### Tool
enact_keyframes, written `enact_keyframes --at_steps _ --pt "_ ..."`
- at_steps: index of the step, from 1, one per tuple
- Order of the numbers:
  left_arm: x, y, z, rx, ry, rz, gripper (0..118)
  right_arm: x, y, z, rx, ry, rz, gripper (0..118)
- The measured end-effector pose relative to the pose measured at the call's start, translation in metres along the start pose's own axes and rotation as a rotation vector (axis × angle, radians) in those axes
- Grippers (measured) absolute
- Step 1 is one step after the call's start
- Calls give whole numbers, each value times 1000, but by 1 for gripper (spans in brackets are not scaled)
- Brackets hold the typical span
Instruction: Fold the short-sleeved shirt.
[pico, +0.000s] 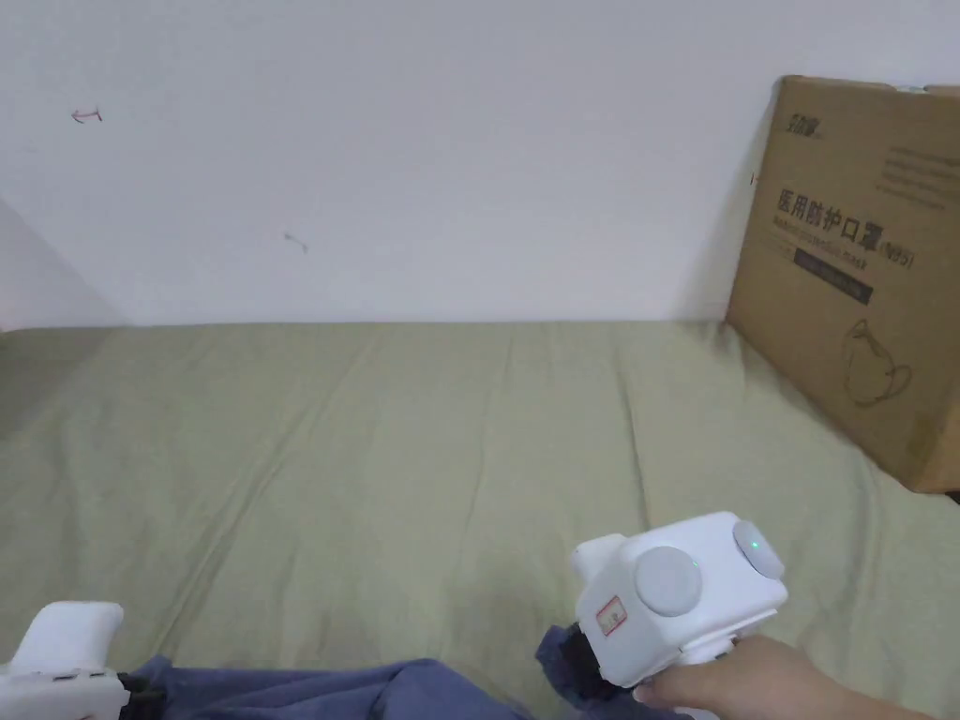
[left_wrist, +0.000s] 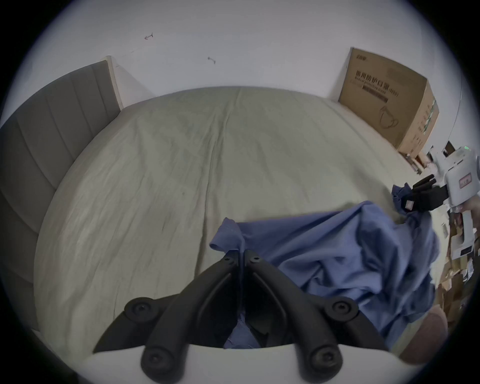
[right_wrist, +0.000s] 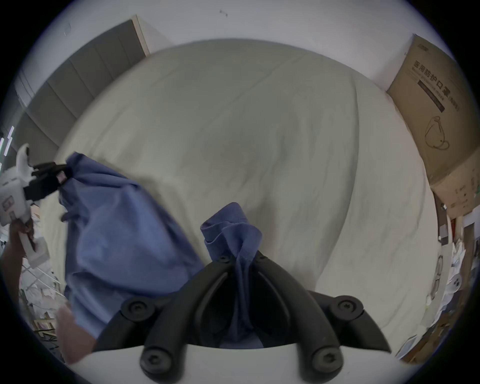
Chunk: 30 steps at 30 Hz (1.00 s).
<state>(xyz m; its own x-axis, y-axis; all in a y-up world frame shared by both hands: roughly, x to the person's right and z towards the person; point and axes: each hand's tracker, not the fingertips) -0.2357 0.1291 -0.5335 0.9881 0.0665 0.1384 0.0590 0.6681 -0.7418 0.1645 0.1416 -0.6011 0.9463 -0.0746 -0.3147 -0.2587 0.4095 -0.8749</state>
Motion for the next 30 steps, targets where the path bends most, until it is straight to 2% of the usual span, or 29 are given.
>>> enact_keyframes --at_steps 3,6,9,12,17,24,30 --pt "-1 14 36 58 -4 -34 2 2 -11 49 150 -23 -48 7" --pt "8 30 85 140 -29 -75 2 7 -21 108 298 8 -112 7" --pt "20 50 137 216 -41 -88 2 9 -24 170 372 18 -98 7" --pt "21 72 177 287 -41 -108 2 4 -29 225 478 -40 -85 7" --pt "32 98 243 382 -30 -100 2 8 -25 300 579 -78 -124 7" --pt "36 156 301 500 5 -94 2 26 15 382 718 -149 -154 7" --pt "28 222 315 580 33 -52 2 39 72 430 799 -207 -203 7"
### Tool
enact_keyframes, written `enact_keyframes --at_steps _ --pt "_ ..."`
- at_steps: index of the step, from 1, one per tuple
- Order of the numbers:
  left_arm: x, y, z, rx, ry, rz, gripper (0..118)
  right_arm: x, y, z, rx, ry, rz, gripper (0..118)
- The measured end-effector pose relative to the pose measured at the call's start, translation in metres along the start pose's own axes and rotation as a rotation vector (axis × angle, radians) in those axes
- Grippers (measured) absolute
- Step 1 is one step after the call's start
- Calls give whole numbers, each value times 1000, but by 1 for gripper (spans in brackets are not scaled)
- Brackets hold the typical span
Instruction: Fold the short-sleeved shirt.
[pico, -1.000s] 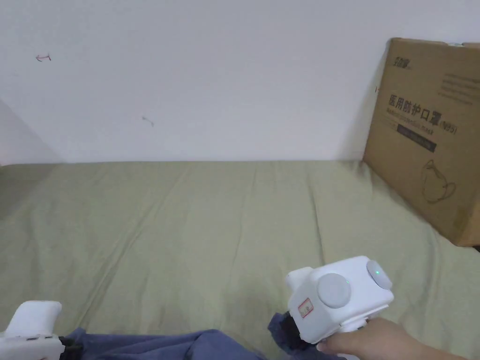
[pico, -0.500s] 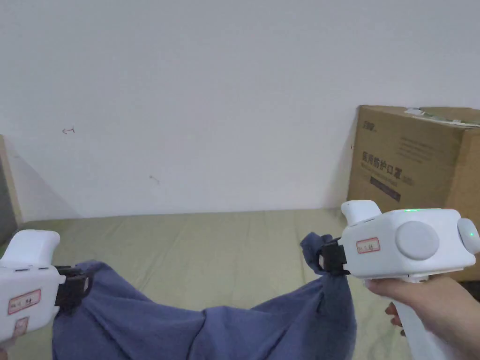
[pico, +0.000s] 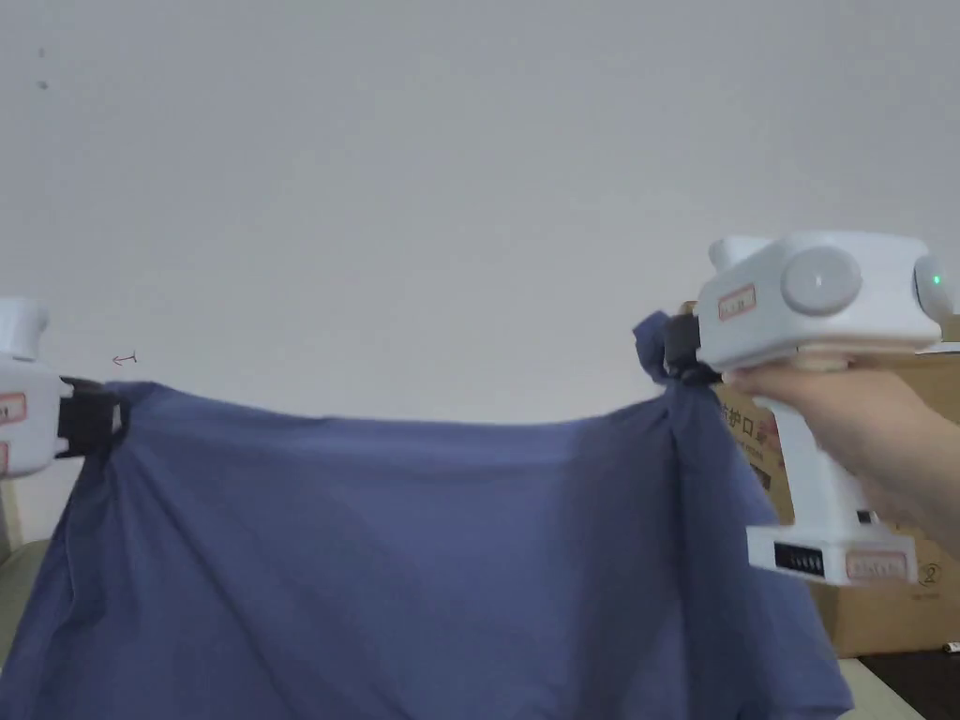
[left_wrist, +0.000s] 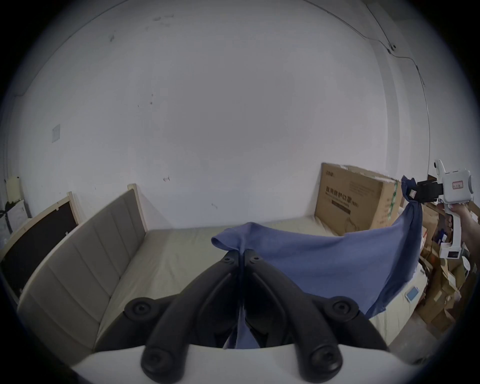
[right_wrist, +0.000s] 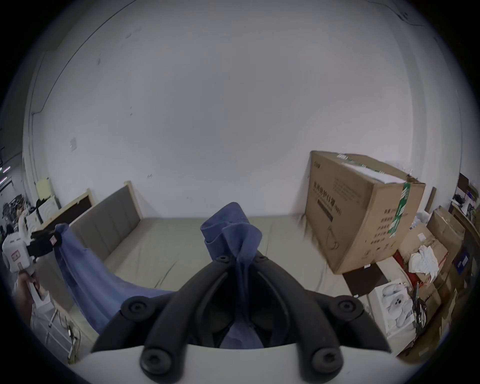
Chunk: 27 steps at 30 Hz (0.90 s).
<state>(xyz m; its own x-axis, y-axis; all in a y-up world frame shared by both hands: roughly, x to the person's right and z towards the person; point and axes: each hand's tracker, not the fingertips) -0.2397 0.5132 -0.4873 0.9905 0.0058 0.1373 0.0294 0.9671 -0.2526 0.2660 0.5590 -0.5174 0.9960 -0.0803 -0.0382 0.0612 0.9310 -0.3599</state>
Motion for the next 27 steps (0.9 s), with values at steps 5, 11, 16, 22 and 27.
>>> enact_keyframes --at_steps 5,11,16,22,27 --pt "-4 32 -41 49 18 46 2 -5 60 -35 76 -64 5 7" --pt "-10 63 -102 105 41 64 2 -5 119 -70 183 -142 24 7" --pt "0 75 -132 213 74 49 2 -15 142 -81 292 -224 142 7" --pt "6 44 -165 161 86 48 2 -16 96 -95 253 -246 207 7" --pt "23 -62 -185 -84 6 67 2 4 -35 -149 32 -235 220 7"
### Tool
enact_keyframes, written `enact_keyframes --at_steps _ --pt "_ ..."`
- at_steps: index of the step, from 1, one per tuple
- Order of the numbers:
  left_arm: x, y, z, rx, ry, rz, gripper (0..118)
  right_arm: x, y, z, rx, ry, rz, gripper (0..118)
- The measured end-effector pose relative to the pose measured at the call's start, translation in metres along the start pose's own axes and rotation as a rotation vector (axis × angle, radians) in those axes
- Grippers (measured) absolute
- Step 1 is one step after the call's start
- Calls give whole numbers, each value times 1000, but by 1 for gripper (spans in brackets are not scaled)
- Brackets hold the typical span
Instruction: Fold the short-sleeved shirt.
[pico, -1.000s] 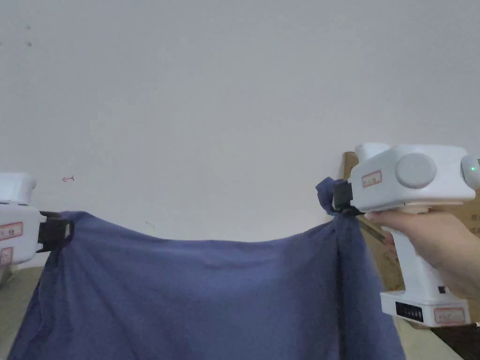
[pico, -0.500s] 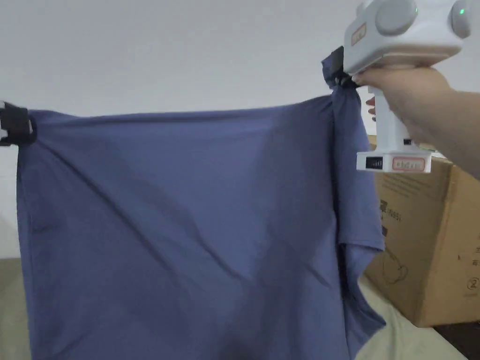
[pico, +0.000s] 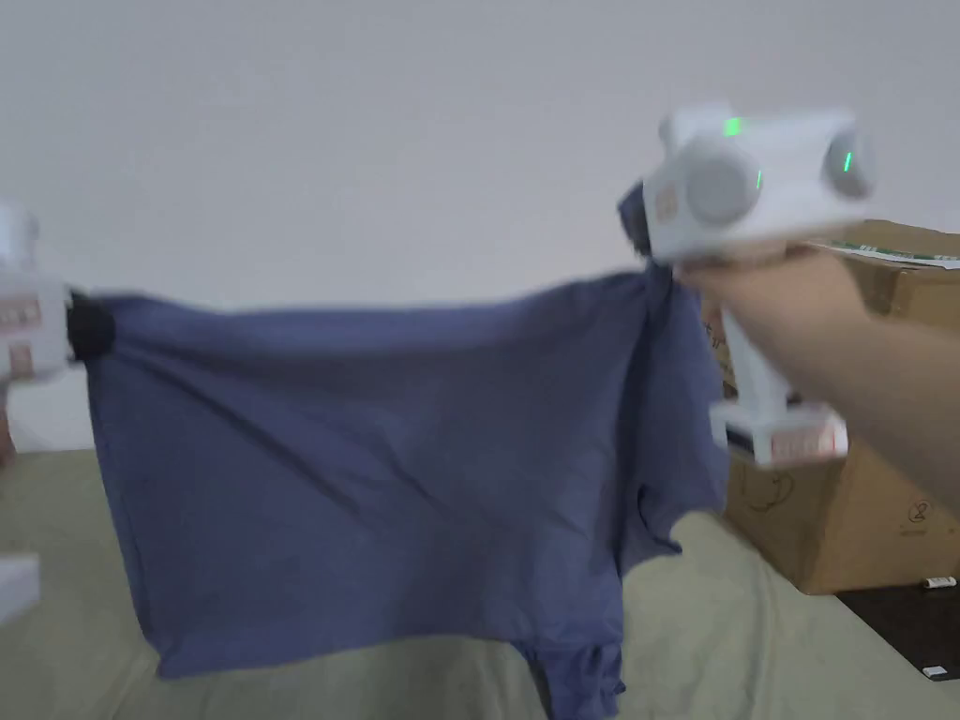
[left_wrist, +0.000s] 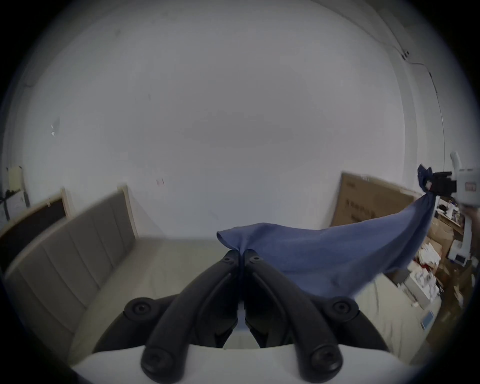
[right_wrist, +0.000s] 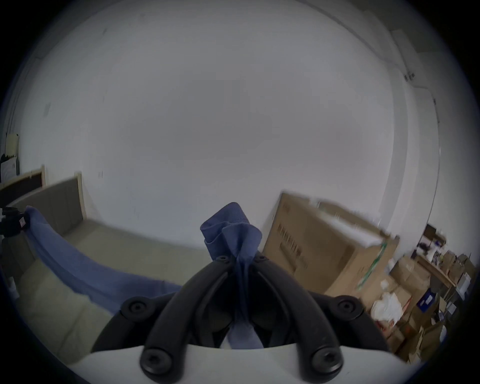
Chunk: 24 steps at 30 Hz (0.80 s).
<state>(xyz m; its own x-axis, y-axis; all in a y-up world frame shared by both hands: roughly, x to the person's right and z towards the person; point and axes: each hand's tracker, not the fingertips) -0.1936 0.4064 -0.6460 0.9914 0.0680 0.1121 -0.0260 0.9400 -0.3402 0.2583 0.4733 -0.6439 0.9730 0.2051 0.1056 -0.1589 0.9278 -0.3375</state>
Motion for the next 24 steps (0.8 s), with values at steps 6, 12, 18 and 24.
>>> enact_keyframes --at_steps 6,12,18,24 --pt "8 -207 -2 -402 -105 103 2 -31 -244 -19 -457 151 -55 7" --pt "-9 -337 77 -641 -205 78 2 -18 -391 85 -671 277 -167 7" --pt "-32 -344 177 -630 -187 78 2 -1 -412 193 -665 309 -162 7" --pt "-36 -338 218 -612 -176 84 2 11 -403 226 -656 306 -235 7"
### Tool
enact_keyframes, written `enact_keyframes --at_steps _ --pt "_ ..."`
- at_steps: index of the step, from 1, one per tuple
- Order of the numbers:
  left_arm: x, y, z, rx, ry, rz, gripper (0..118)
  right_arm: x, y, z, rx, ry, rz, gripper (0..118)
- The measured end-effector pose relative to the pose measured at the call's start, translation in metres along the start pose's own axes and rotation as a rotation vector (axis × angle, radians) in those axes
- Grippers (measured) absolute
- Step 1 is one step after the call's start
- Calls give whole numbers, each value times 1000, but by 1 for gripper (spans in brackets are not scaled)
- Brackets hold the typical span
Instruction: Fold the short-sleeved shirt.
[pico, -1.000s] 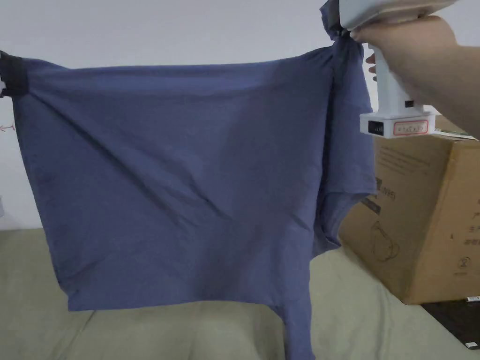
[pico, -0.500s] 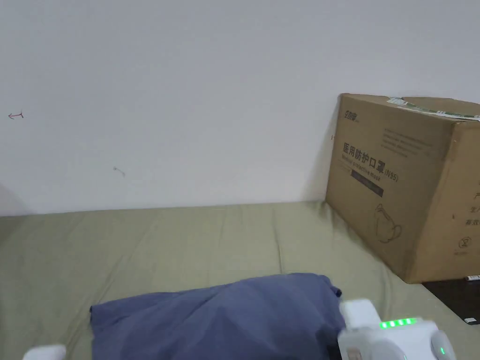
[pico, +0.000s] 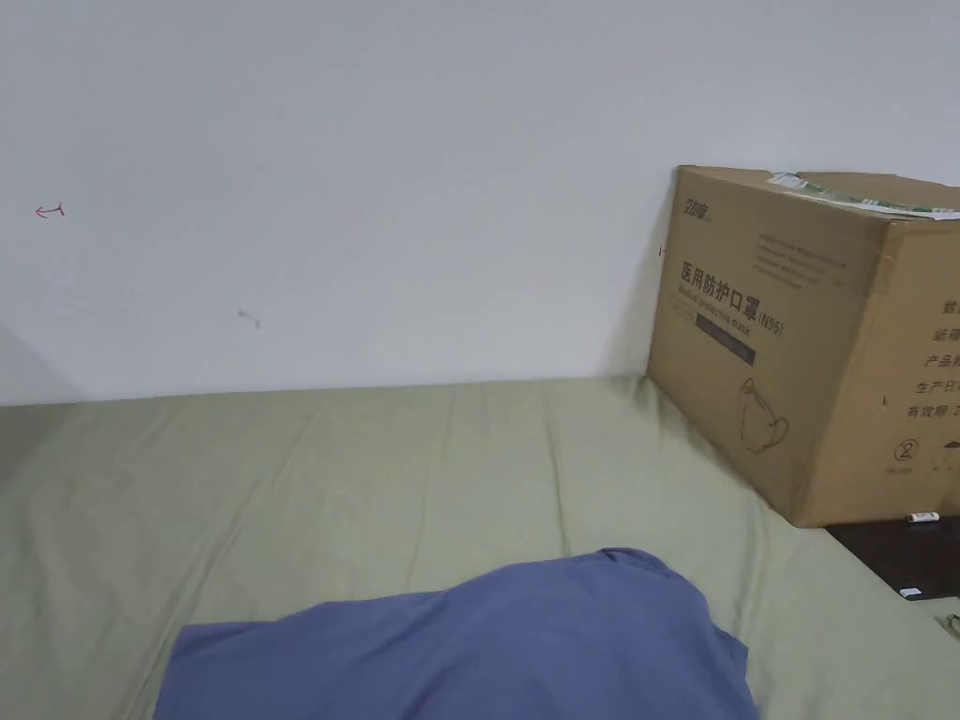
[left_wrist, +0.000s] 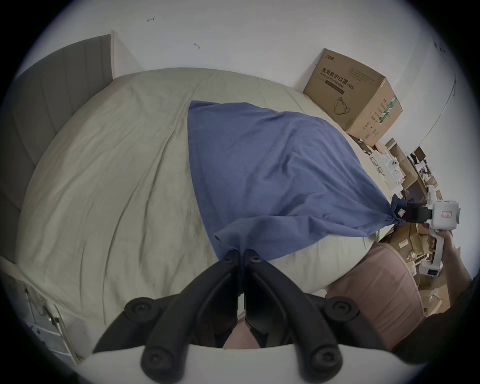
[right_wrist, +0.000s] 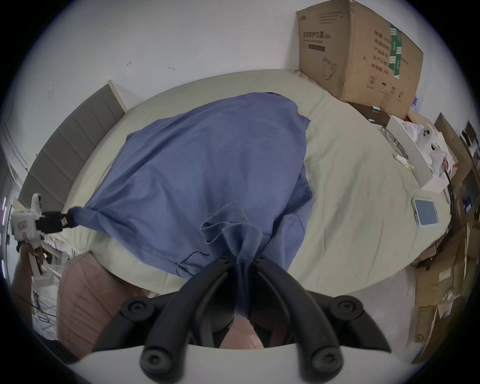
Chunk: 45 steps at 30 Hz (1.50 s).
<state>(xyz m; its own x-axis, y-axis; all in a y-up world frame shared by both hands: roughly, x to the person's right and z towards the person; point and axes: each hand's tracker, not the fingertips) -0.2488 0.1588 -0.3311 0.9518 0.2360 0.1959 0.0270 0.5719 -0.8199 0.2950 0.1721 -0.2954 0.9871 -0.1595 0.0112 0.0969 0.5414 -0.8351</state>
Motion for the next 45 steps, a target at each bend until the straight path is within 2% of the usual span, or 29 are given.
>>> enact_keyframes --at_steps 3,5,6,7,8,9,10,13,14,16,17,18,19,20,21,22,25,28,32,33,34,36,38,40,43,44,45 --pt "1 -6 -8 -5 12 0 3 5 1 -19 -19 -6 -58 8" --pt "-4 -11 -12 22 18 38 7 10 -2 -28 -33 -40 -90 14" --pt "-7 -13 -9 44 32 77 30 13 -4 -30 -21 -72 -121 41" --pt "-9 -14 -4 65 36 101 65 16 -6 -27 2 -84 -142 76" --pt "-10 -16 3 76 25 120 102 18 -7 -20 29 -89 -162 106" --pt "-6 -19 9 93 17 128 118 20 -8 -10 82 -68 -179 118" --pt "-6 -19 23 151 -13 129 113 22 -8 5 166 -57 -208 118" --pt "5 -12 42 174 4 152 114 17 -1 38 279 -24 -237 118" --pt "11 -9 50 201 -13 153 114 7 6 49 316 25 -235 118" --pt "21 0 62 248 -33 156 114 -8 13 68 354 101 -215 117" --pt "25 -2 59 270 -41 164 110 -16 13 77 417 146 -206 116" --pt "30 2 65 311 -68 168 91 -24 17 84 485 191 -196 105" --pt "35 7 71 350 -97 175 56 -34 20 89 528 210 -179 78" --pt "39 12 76 390 -117 181 11 -42 26 92 558 205 -153 27" --pt "41 14 72 406 -115 183 0 -51 31 89 577 186 -130 0" --pt "44 18 71 406 -65 164 0 -54 39 85 558 159 -125 0" --pt "38 43 54 427 -88 155 0 -55 56 65 543 204 -129 0" --pt "20 97 23 420 -45 124 0 -52 71 48 532 178 -137 0" --pt "-29 189 -66 317 6 134 0 -56 87 16 474 173 -87 0" --pt "-41 211 -96 312 -13 132 11 -57 89 8 455 167 -67 0" --pt "-51 231 -121 272 -8 104 37 -58 93 0 436 159 -52 0" --pt "-65 260 -168 196 41 70 117 -56 94 -14 409 158 -37 0" --pt "-76 282 -209 243 71 46 112 -59 98 -24 378 150 -34 0" --pt "-85 296 -247 161 168 36 112 -55 100 -34 349 157 -37 0" --pt "-93 299 -286 40 180 14 112 -48 105 -46 327 142 -43 0" --pt "-93 297 -301 -18 214 -11 110 -45 106 -50 323 139 -46 0" --pt "-96 293 -306 -72 218 -30 103 -43 107 -53 318 134 -47 0"
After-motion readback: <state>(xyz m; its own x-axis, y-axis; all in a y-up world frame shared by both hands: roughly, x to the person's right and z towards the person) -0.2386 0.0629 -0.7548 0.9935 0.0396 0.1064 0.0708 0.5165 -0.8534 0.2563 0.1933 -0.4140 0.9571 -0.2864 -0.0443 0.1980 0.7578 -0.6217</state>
